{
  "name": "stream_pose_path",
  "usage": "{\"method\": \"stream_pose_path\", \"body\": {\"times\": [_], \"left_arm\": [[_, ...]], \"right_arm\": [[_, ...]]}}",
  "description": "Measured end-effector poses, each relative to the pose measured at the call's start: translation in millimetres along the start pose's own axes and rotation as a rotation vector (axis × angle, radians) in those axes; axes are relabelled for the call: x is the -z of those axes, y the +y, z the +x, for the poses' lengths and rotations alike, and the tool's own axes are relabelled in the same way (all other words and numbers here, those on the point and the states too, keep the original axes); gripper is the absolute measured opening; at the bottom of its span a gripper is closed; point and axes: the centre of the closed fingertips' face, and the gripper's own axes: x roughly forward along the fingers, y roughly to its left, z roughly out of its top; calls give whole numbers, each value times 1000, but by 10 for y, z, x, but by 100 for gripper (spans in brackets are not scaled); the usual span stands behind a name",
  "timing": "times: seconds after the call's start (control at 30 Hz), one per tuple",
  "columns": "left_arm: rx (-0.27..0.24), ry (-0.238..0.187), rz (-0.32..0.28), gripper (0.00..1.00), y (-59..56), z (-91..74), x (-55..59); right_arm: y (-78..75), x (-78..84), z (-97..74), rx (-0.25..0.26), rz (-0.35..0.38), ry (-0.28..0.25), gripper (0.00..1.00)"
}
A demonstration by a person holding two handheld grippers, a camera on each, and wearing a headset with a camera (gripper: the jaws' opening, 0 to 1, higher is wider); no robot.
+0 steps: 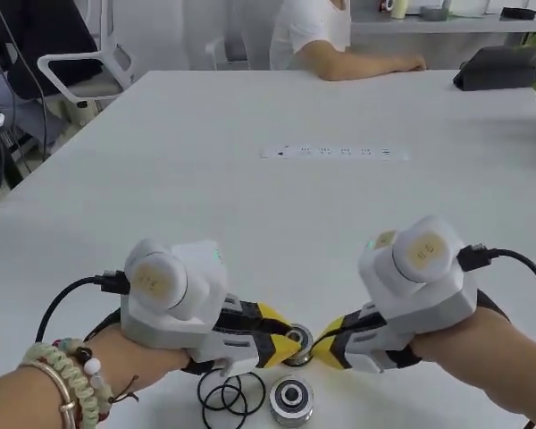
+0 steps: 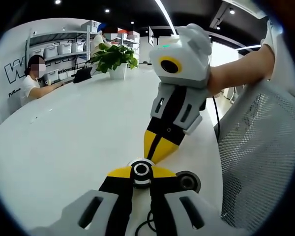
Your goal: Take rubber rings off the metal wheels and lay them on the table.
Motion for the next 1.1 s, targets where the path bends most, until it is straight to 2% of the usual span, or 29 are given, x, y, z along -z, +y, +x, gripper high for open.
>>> {"method": "stream_pose_path", "body": {"times": [0.07,0.17,0.2,0.23,0.47,0.57,0.93,0.97,1.03,1.1], "left_arm": [[1,0,1,7,-2,0,0],[0,0,8,7,0,2,-1],[0,0,8,7,0,3,-2],[-1,-2,8,7,-4,4,-3],[-6,-2,11,7,-3,14,-9],[-7,-3,10,7,-4,14,-8],[-15,0,13,7,1,14,-5],[-13,0,14,7,0,14,-5],[-15,0,13,7,1,13,-4],[-16,-1,13,7,2,13,-3]], "right_arm": [[-14,4,-1,0,29,-2,0],[-42,12,-2,-6,147,-24,0],[-46,13,-3,-7,157,-27,0],[-70,11,-7,-9,199,-42,0],[-106,18,-35,-18,301,-70,0],[-102,12,-36,-22,325,-75,0],[-114,-22,-65,-21,341,-86,0],[-144,-73,-81,-9,341,-113,0],[-126,-140,-117,-36,376,-139,0],[-125,-93,-91,-18,347,-118,0]]}}
